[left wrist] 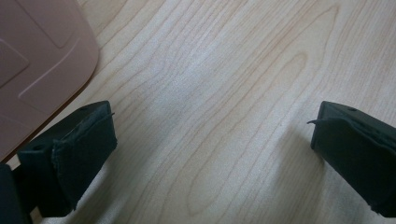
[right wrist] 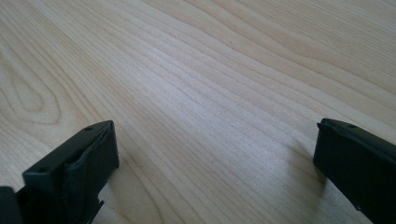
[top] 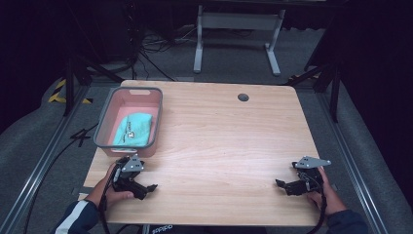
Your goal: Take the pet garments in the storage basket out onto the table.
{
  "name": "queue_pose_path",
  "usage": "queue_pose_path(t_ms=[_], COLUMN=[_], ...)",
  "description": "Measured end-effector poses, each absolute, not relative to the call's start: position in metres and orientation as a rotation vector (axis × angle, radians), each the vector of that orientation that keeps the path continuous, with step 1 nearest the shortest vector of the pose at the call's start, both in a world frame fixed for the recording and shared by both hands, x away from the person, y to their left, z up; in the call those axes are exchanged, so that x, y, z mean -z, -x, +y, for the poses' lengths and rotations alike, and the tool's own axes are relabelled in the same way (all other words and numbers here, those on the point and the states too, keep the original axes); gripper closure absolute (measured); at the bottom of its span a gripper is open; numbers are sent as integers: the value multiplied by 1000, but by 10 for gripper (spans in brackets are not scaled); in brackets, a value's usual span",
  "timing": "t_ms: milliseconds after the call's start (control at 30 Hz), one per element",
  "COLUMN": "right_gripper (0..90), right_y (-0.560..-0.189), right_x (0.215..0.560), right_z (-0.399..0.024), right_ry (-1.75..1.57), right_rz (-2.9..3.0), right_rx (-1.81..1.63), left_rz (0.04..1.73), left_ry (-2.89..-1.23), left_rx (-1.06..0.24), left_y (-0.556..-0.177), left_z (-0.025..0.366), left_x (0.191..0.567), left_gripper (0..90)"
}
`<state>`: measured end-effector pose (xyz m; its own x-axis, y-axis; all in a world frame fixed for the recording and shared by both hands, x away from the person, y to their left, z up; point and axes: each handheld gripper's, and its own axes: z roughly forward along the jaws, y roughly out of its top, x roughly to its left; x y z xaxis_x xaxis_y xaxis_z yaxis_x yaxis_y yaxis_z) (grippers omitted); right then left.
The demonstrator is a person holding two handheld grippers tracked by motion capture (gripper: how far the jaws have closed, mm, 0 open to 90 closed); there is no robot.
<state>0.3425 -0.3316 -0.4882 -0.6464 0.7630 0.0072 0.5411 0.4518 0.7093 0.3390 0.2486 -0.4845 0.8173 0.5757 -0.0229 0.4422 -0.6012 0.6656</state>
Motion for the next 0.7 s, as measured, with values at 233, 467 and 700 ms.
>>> queue_pose_path(t_ms=[233, 467, 700], right_gripper=[2, 2, 2], right_y=[-343, -343, -344], right_x=[488, 488, 488], right_z=[-332, -331, -331], right_ry=[-1110, -1110, -1109], right_rz=[2398, 2399, 2399], right_rx=[-1002, -1002, -1003], left_rz=[757, 760, 751], left_ry=[-2317, -2316, -2333], left_rx=[-275, -271, -255], left_y=[-338, -337, -337], left_z=[249, 249, 253], left_x=[484, 484, 480], left_gripper=[3, 3, 63])
